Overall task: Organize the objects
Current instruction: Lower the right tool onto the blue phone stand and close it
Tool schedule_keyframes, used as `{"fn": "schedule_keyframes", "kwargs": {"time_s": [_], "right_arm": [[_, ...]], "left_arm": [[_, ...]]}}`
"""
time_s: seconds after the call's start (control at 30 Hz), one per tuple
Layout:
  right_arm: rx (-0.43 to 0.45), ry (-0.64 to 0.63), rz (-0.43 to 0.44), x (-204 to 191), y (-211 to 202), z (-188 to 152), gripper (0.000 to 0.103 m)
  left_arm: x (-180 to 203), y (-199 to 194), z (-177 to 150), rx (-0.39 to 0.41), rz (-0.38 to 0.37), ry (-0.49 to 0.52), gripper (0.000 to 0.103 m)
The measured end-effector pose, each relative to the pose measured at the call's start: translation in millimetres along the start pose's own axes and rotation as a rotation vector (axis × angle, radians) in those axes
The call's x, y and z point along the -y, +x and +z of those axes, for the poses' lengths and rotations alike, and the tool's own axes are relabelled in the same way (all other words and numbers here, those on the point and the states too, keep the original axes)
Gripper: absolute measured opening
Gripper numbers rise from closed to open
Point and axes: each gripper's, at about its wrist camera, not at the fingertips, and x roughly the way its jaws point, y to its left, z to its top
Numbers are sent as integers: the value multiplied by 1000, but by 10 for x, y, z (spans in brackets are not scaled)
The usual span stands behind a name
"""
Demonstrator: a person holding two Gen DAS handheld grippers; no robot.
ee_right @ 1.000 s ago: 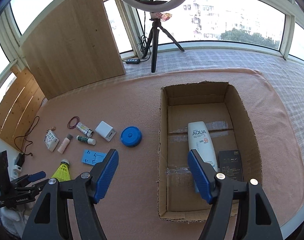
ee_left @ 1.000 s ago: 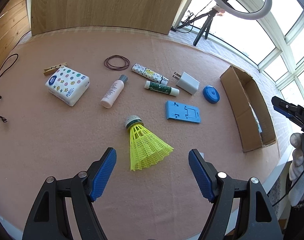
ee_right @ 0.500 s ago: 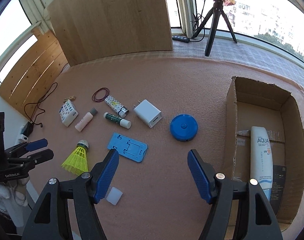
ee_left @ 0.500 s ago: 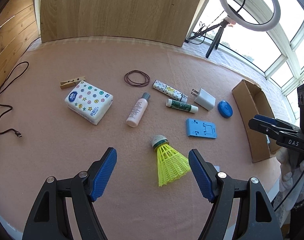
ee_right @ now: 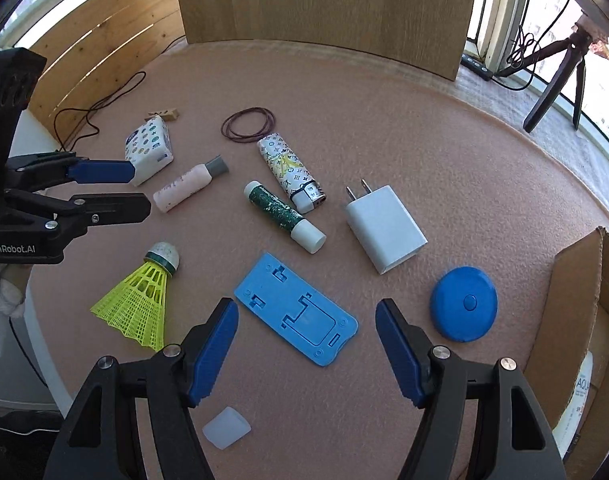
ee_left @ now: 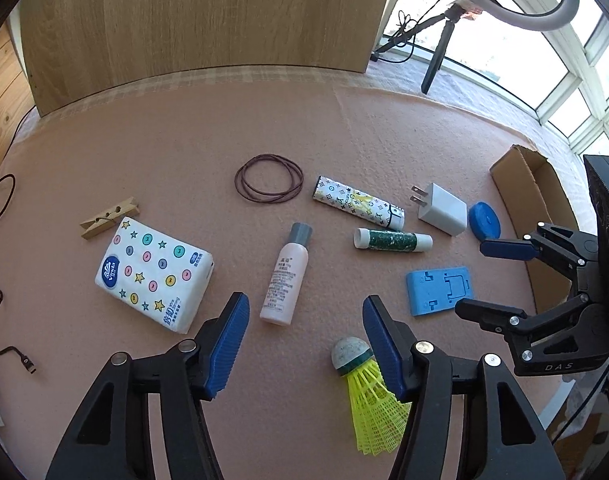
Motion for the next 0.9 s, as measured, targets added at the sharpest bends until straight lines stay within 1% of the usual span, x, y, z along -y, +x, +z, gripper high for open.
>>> {"fn": "schedule_keyframes", "kwargs": {"time_s": [0.07,0.23,0.33,0.43,0.63,0.73,0.87,0.9], "right_arm": [[-16,-37,0,-26,44,21,68],[-45,-139,-9,-121,115,62,68],[-61,-209,-21,-187,157,77,68],[-80,-246,-32,-209,217,92,68],[-124,-235,-22,-202,331,57,68],[-119,-201,-19,-167,323,44,67],[-109,-148,-29,-114,293,39,59],[-105,-122,-32,-87,282,41,54]], "left_arm": [[3,68,46,-14,5,16,61],[-9,222,101,-53,-10,33,61],[4,282,118,-63,1,50,61],[12,320,137,-64,-2,55,61],[21,373,174,-65,2,61,59],[33,406,181,-69,0,61,58],[28,428,189,-72,2,62,57],[24,432,192,-72,3,61,57]]}}
